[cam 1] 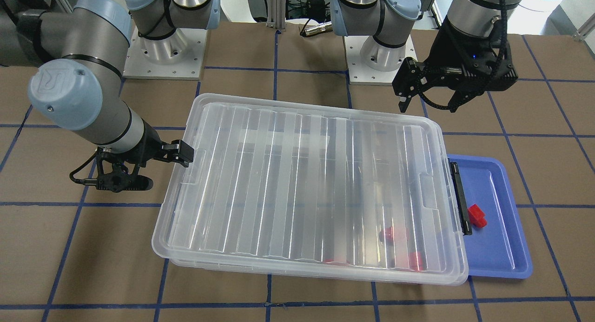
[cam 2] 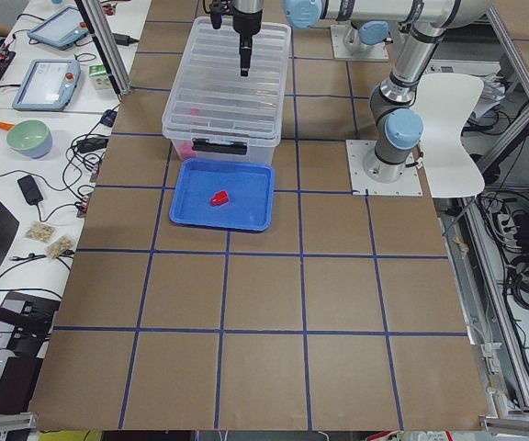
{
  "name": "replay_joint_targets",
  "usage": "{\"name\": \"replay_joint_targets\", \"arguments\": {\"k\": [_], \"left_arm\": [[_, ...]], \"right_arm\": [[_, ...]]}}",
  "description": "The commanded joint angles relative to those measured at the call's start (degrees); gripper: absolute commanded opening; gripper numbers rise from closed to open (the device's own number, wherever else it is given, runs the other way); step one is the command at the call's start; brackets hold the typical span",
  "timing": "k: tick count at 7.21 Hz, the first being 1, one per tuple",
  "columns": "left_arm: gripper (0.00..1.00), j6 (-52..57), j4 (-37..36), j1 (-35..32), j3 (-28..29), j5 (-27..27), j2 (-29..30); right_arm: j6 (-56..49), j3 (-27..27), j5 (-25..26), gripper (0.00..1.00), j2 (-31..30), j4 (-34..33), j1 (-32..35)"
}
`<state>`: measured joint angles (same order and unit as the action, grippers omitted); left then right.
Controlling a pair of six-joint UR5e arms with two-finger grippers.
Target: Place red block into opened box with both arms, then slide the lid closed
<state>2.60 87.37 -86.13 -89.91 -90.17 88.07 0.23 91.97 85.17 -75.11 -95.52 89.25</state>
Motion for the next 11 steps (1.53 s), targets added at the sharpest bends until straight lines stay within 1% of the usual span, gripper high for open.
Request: {"name": "replay_joint_targets", "arguments": {"k": [1,3,5,7,10,11], "left_arm": [[1.0,-0.05,0.0,0.0,0.0,0.0,0.0],[1.0,-0.06,-0.09,0.0,0.08,0.0,0.0],[1.0,-0.06,0.0,0.0,0.0,0.0,0.0],[1.0,0.38,0.0,0.0,0.08,0.17,0.52],[1.0,0.74,0.61,1.32,0.96,-0.09,0.96],[1.0,0.74,0.53,3.58,1.4,0.26,2.18]], "right_arm": [[-0.14,0.05,0.25,1.0,0.31,-0.02,-0.13],[-1.45,-0.04,1.04,1.0,0.31,-0.02,-0.66],[-4.43,-0.04,3.41,1.0,0.31,-0.8,-1.01],[-7.15,-0.04,4.03,1.0,0.31,-1.78,-3.45],[-10.33,-0.04,5.69,1.0,0.31,-1.78,-5.66],[-11.64,-0.04,5.88,1.0,0.31,-1.78,-6.1]]}}
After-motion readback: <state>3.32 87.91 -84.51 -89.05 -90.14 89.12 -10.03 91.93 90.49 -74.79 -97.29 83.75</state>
